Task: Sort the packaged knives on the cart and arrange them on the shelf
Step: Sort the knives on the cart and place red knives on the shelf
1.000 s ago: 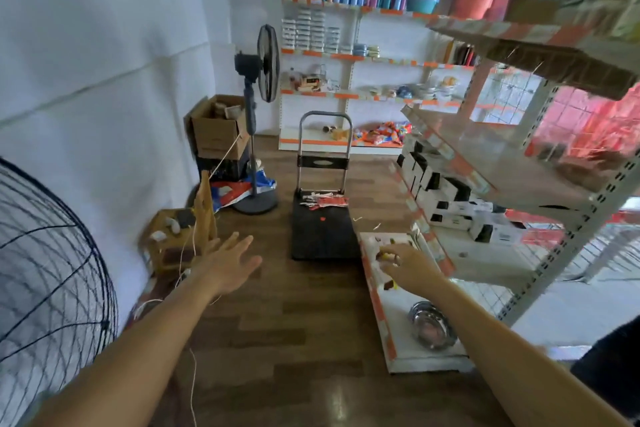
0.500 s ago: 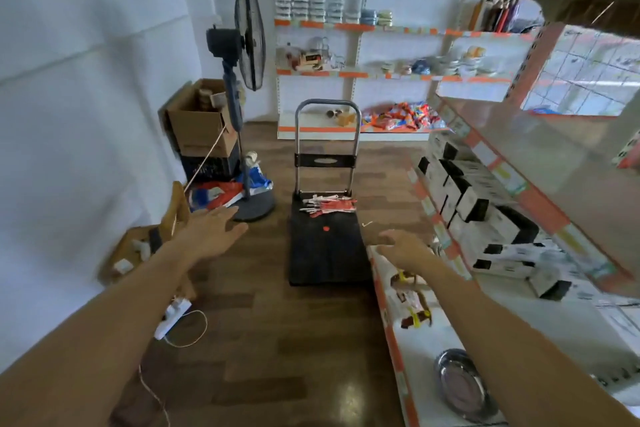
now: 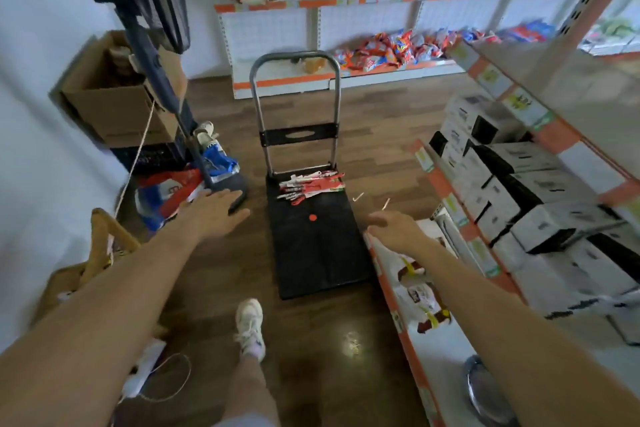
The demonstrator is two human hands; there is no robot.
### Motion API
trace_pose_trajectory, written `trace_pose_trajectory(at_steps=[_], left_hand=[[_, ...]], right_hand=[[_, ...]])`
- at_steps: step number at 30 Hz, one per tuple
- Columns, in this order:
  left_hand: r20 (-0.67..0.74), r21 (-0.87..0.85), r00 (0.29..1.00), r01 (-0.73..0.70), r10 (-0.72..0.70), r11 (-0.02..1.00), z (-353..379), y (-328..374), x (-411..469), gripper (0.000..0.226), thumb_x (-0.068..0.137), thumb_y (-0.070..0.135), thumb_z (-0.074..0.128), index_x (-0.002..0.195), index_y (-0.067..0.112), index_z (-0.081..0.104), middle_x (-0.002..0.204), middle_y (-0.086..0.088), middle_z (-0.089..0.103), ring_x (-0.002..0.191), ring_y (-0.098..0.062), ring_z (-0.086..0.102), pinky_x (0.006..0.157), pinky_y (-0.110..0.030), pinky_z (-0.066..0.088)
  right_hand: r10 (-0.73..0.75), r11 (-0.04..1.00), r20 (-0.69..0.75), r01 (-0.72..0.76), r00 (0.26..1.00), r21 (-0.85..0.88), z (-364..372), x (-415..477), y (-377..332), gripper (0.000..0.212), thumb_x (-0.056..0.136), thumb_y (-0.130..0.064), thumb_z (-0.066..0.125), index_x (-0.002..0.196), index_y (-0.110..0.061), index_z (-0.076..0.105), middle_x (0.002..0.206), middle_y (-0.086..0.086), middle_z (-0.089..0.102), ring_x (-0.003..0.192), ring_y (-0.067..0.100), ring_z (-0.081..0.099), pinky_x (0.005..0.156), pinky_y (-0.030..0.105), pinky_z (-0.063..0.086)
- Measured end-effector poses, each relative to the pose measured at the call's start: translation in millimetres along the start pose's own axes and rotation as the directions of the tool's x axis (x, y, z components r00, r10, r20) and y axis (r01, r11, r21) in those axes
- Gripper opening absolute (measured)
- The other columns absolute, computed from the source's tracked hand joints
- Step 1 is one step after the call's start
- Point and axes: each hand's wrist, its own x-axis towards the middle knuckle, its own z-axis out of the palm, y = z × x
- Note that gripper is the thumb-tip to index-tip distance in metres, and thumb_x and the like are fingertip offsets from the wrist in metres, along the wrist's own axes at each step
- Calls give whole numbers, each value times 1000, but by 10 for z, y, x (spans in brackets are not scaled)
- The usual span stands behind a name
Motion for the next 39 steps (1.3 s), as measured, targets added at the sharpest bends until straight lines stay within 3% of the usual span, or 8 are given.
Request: trace_pose_trajectory(at_steps=[5, 10, 13, 20, 25, 29, 34, 39], left_hand=[[20, 65, 967, -254, 253, 965, -268, -129, 1698, 56, 95, 46, 36, 145, 22, 29, 148, -7, 37, 136, -30, 32, 111, -44, 29], [94, 125, 922, -385, 375, 914, -643, -229, 3002, 54, 95, 45, 39, 143, 20, 33, 147, -4, 40, 137, -28, 31, 110, -43, 31], [192, 166, 893, -438, 407, 883, -831, -267, 3426, 50, 95, 45, 39, 139, 21, 38, 144, -4, 43, 135, -29, 33, 108, -45, 32], [205, 226, 858, -509, 470, 831, -1032, -156, 3982, 53, 94, 49, 39, 142, 26, 36, 140, -7, 47, 132, -26, 37, 105, -45, 36], [321, 258, 809, -575, 492, 777, -847, -145, 4408, 52, 93, 49, 40, 140, 28, 36, 135, -7, 53, 127, -27, 44, 102, -46, 40], [428, 303, 733, -667, 528, 680, -575, 22, 4904, 52, 93, 49, 40, 140, 26, 36, 134, -6, 52, 124, -27, 46, 99, -45, 42], [492, 223, 609, -779, 622, 586, -198, 189, 5636, 47, 91, 45, 47, 134, 26, 43, 126, -8, 57, 113, -26, 55, 91, -43, 49], [500, 211, 592, -791, 632, 575, 230, 113, 6269, 39, 93, 39, 45, 128, 22, 47, 116, -7, 60, 101, -24, 59, 82, -41, 53]], right_hand=[[170, 971, -43, -160, 984, 179, 200, 1193, -293, 42, 95, -21, 51, 136, -10, 49, 142, 7, 48, 130, 22, 44, 108, 31, 32], [361, 891, -46, -330, 932, 311, 293, 2108, -671, 43, 95, -26, 50, 135, -13, 49, 140, 4, 48, 129, 24, 45, 105, 30, 34], [401, 872, -1, -382, 916, 306, 335, 2429, -845, 41, 94, -32, 49, 132, -17, 53, 136, 2, 53, 125, 23, 49, 102, 33, 39], [493, 828, -24, -461, 870, 320, 305, 2953, -1039, 40, 93, -37, 47, 130, -23, 52, 138, 3, 51, 121, 23, 50, 102, 40, 42], [537, 770, 4, -492, 844, 407, 424, 3147, -1142, 45, 97, -26, 48, 140, -17, 42, 146, 6, 40, 126, 24, 46, 97, 31, 41], [629, 675, 30, -565, 777, 475, 682, 3463, -1100, 46, 97, -26, 49, 141, -19, 41, 148, 5, 39, 126, 23, 47, 96, 31, 43], [758, 485, 97, -656, 645, 578, 1097, 4062, -1119, 46, 96, -25, 50, 141, -19, 41, 145, 5, 43, 128, 22, 46, 100, 32, 41], [812, 384, 139, -698, 567, 605, 1435, 4657, -1139, 46, 95, -25, 51, 140, -20, 42, 145, 4, 42, 126, 21, 48, 98, 32, 43]])
